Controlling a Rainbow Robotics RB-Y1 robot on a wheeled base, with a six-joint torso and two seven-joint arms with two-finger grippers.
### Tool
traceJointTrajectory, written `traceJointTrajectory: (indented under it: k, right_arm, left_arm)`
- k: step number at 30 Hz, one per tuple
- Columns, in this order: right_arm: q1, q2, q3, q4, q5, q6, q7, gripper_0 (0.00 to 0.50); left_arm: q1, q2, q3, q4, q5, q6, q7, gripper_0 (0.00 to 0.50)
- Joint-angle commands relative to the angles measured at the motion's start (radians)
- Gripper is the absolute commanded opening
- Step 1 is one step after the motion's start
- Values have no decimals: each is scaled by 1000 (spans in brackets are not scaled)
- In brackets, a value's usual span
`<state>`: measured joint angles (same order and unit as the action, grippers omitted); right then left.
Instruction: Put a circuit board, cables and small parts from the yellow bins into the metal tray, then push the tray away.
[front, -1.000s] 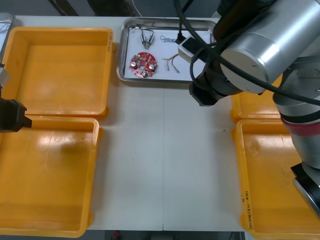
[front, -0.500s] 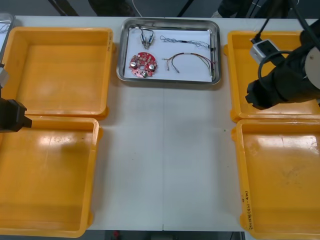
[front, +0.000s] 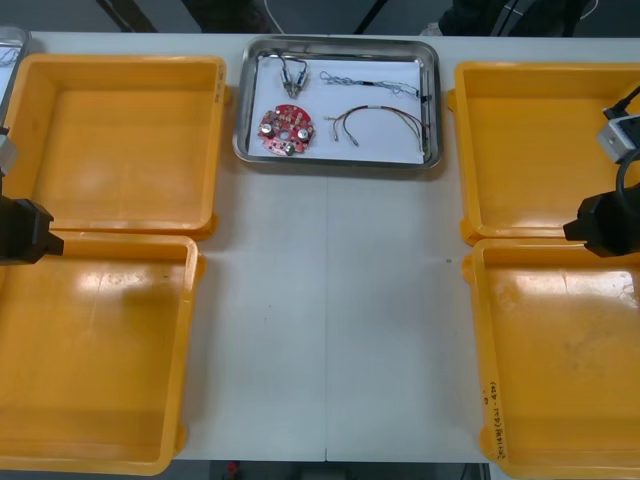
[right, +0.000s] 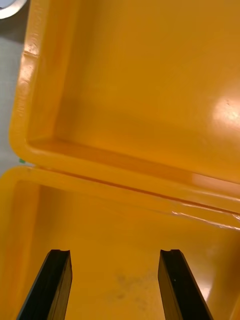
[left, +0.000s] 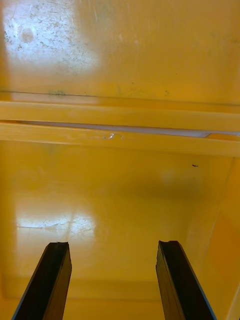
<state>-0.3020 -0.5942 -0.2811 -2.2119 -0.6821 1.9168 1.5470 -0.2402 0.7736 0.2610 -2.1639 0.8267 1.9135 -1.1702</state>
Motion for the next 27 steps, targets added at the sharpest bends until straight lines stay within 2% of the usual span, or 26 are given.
traceJointTrajectory:
  k: [1, 14, 27]
  right_arm:
    - [64, -44, -73, -54, -13, 3, -38, 500]
    - [178, -45, -184, -54, -33, 3, -39, 500]
    - [185, -47, -204, -26, -31, 3, -44, 500]
  left_arm:
    - [13, 43, 30, -30, 6, 6, -37, 500]
    - [13, 43, 30, -30, 6, 6, -37, 500]
    - [13, 43, 30, -30, 6, 6, -37, 500]
